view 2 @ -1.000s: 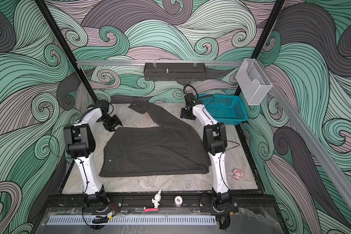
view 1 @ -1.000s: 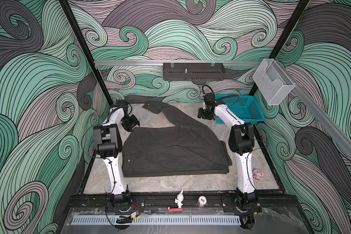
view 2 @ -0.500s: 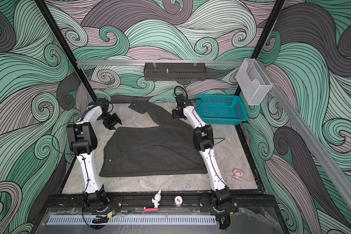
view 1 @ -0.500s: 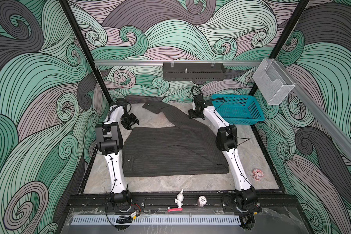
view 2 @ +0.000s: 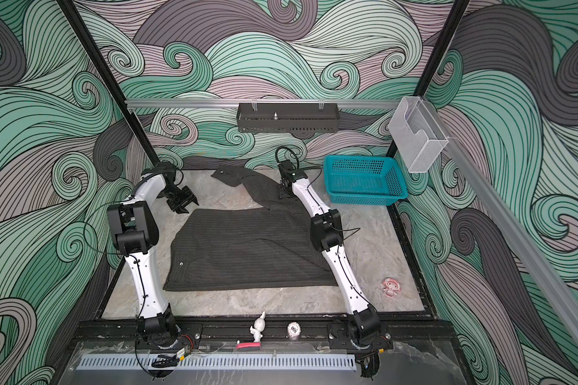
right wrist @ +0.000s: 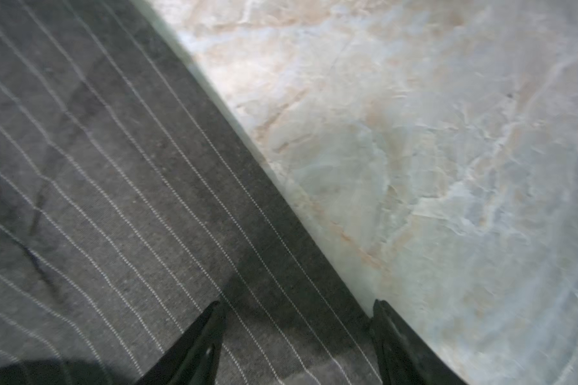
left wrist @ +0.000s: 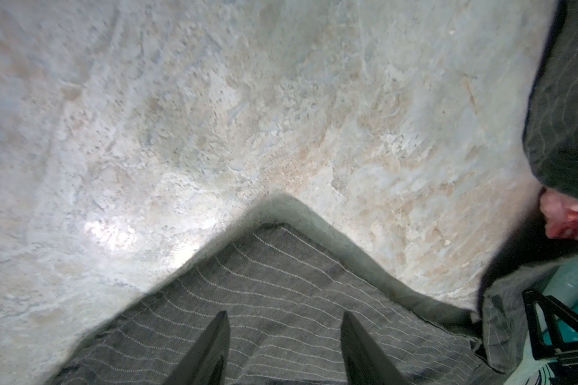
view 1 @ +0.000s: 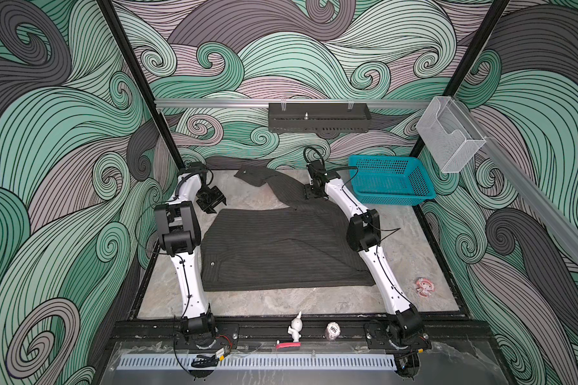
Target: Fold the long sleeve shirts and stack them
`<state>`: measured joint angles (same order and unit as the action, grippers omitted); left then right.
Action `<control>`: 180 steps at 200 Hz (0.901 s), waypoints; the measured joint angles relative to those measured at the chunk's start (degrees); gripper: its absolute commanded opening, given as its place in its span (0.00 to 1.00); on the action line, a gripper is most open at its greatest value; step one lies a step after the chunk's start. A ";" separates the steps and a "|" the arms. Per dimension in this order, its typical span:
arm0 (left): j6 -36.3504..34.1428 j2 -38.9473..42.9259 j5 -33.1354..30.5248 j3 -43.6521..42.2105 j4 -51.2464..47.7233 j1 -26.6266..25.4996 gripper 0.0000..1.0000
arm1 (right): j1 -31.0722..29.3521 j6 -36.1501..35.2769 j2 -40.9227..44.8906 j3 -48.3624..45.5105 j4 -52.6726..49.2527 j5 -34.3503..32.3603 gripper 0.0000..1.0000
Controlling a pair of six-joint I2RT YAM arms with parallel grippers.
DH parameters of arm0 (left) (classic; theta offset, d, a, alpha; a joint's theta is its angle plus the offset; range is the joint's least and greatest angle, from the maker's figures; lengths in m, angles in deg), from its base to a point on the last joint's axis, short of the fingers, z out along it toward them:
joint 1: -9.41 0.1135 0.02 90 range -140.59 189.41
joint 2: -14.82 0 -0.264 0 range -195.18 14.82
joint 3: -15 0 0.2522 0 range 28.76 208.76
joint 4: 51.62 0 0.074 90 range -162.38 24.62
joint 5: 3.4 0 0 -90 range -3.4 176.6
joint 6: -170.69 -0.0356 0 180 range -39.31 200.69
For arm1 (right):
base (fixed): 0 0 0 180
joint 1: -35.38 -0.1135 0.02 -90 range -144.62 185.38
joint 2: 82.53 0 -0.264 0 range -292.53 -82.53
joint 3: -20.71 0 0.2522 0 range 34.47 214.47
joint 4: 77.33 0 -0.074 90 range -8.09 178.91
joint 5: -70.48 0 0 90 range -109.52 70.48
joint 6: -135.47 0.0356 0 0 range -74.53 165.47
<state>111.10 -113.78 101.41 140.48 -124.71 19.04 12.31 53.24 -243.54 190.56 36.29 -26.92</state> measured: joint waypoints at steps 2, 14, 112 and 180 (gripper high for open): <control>0.00 0.00 0.04 -0.02 0.00 0.00 0.56 | 0.00 0.13 0.00 0.00 -0.09 -0.26 0.63; 0.00 0.00 0.26 0.00 0.00 0.00 0.56 | 0.09 0.39 -0.07 0.26 -0.59 -1.20 0.52; -0.31 -0.92 1.81 -0.11 0.20 0.00 0.53 | 1.70 3.13 0.52 0.42 -2.51 3.52 0.00; -0.90 -8.37 1.92 4.96 -0.96 0.00 0.56 | 2.23 6.19 13.84 -9.94 -0.44 7.87 0.00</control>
<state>110.20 -122.15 103.33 145.45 -125.68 19.04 14.54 59.43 -229.70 180.61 35.85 -19.05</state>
